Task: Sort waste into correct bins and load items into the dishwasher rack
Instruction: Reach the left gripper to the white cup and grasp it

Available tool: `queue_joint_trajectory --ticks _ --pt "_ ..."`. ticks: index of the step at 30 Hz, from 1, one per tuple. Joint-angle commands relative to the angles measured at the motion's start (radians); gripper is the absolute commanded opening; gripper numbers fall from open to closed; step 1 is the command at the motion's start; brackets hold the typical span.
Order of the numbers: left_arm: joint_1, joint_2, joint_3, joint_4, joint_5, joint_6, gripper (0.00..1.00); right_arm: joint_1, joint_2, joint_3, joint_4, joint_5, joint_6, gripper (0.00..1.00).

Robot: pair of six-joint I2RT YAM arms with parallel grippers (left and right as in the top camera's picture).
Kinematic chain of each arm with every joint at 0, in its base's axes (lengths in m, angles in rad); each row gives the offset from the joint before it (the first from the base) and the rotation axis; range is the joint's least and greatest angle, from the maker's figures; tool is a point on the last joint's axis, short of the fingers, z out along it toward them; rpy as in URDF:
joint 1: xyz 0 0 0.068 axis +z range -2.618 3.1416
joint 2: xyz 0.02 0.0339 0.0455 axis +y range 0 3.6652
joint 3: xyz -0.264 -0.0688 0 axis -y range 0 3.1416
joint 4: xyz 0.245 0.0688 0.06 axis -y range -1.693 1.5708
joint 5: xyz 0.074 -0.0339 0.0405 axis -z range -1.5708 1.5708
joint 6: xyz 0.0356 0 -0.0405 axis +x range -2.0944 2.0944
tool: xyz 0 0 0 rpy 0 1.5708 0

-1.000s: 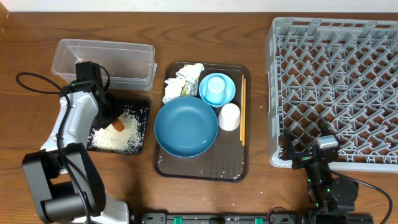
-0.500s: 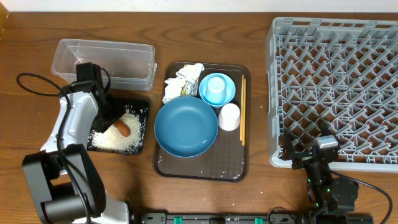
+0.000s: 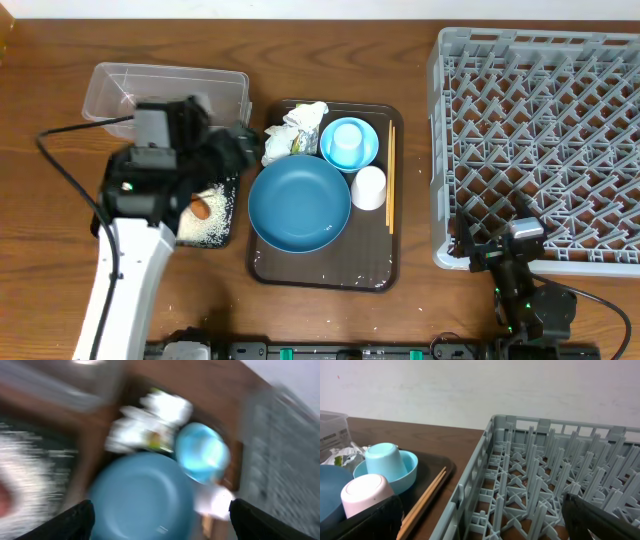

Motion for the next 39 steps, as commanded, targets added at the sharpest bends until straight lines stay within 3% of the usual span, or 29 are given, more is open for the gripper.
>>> queue_joint_trajectory --ticks 1,9,14,18,26,39 --pt "-0.106 0.01 0.012 0.021 0.07 -0.012 0.88 -0.018 -0.006 -0.001 -0.005 -0.001 -0.015 0.99" --pt "-0.37 0.138 0.045 0.044 0.06 -0.016 0.88 -0.018 -0.006 -0.001 -0.005 -0.001 -0.015 0.99" --pt "-0.476 0.277 0.198 -0.131 -0.159 -0.043 0.88 -0.018 -0.006 -0.001 -0.005 -0.001 -0.015 0.99" --pt "-0.532 0.377 0.303 -0.165 -0.225 -0.073 0.93 -0.018 -0.006 -0.001 -0.005 -0.001 -0.015 0.99" --pt "-0.617 0.538 0.311 -0.041 -0.286 -0.175 0.93 -0.018 -0.006 -0.001 -0.005 -0.001 -0.015 0.99" --pt "-0.724 0.684 0.311 -0.01 -0.586 -0.254 0.93 -0.018 -0.006 -0.001 -0.005 -0.001 -0.015 0.99"
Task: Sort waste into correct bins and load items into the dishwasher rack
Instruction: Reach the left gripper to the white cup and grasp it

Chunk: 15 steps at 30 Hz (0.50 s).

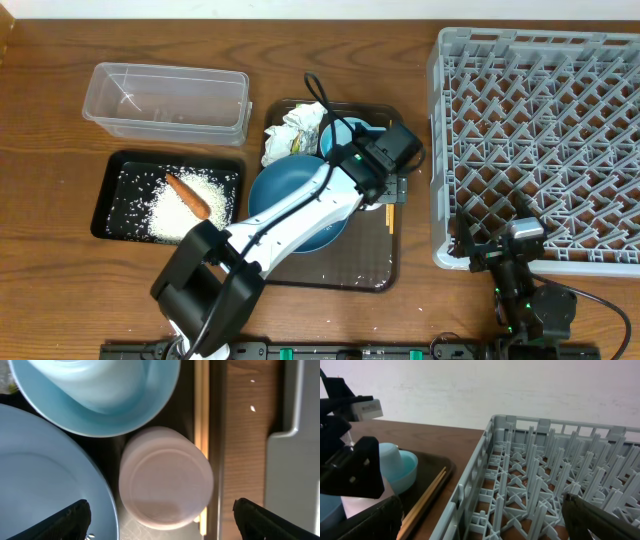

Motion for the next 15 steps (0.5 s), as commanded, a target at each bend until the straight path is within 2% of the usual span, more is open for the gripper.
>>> queue_joint_trajectory --ticks 1,7,11,15 --pt "-0.008 0.033 0.012 0.005 -0.1 -0.036 0.93 -0.018 -0.006 -0.001 -0.005 -0.001 -0.015 0.99" --pt "-0.009 0.07 0.012 0.027 -0.099 -0.054 0.92 -0.018 -0.006 -0.001 -0.005 -0.001 -0.015 0.99" --pt "-0.009 0.073 0.011 0.048 -0.1 -0.053 0.81 -0.018 -0.006 -0.001 -0.005 -0.001 -0.015 0.99" --pt "-0.009 0.076 0.01 0.064 -0.1 -0.053 0.79 -0.018 -0.006 -0.001 -0.005 -0.001 -0.015 0.99"
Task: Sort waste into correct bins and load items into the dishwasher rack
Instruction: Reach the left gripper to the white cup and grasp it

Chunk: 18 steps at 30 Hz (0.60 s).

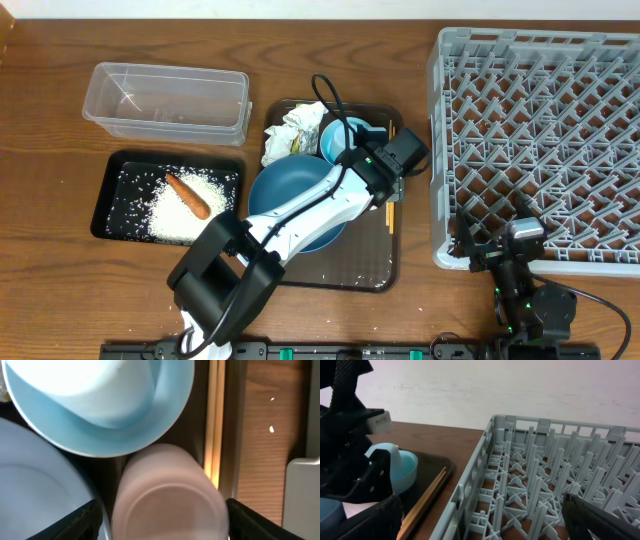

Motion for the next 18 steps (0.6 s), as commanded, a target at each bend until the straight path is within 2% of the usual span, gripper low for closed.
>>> queue_joint_trajectory --ticks 1,14,18 --pt "0.0 0.012 0.009 0.002 -0.028 -0.006 0.79 -0.018 -0.006 -0.001 -0.005 -0.001 -0.014 0.99" --pt "0.001 0.06 -0.003 0.013 -0.027 -0.013 0.78 -0.018 -0.006 -0.001 -0.005 -0.001 -0.014 0.99" --pt "0.001 0.06 -0.003 0.015 -0.027 -0.013 0.72 -0.018 -0.006 -0.001 -0.005 -0.001 -0.015 0.99"
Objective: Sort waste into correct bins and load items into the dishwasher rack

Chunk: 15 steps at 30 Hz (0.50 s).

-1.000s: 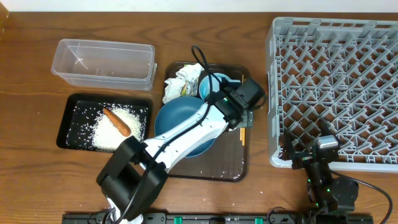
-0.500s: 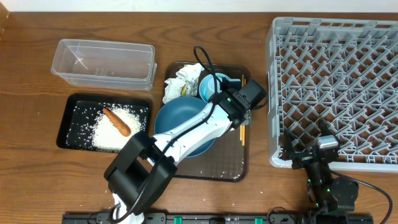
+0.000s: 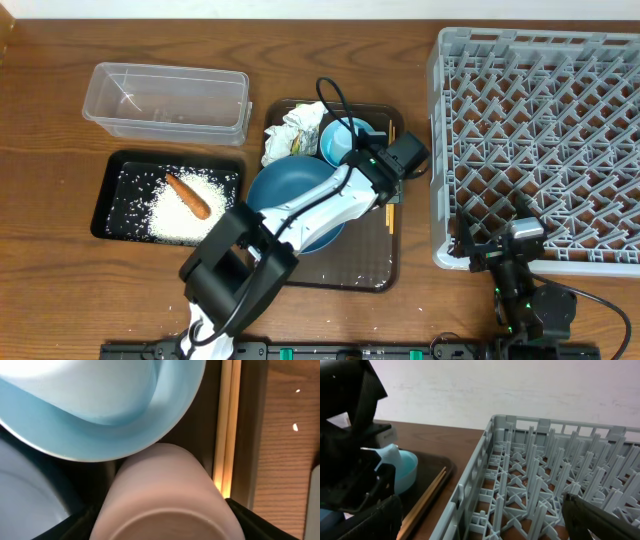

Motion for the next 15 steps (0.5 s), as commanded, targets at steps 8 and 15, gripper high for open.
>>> queue_joint_trajectory --ticks 8,15 --pt "0.0 -0.047 -0.003 -0.01 -0.026 -0.002 0.57 -0.018 -0.006 -0.001 -0.005 -0.001 -0.014 0.99" --pt "0.001 -0.148 -0.003 -0.057 -0.026 -0.003 0.56 -0.018 -0.006 -0.001 -0.005 -0.001 -0.014 0.99"
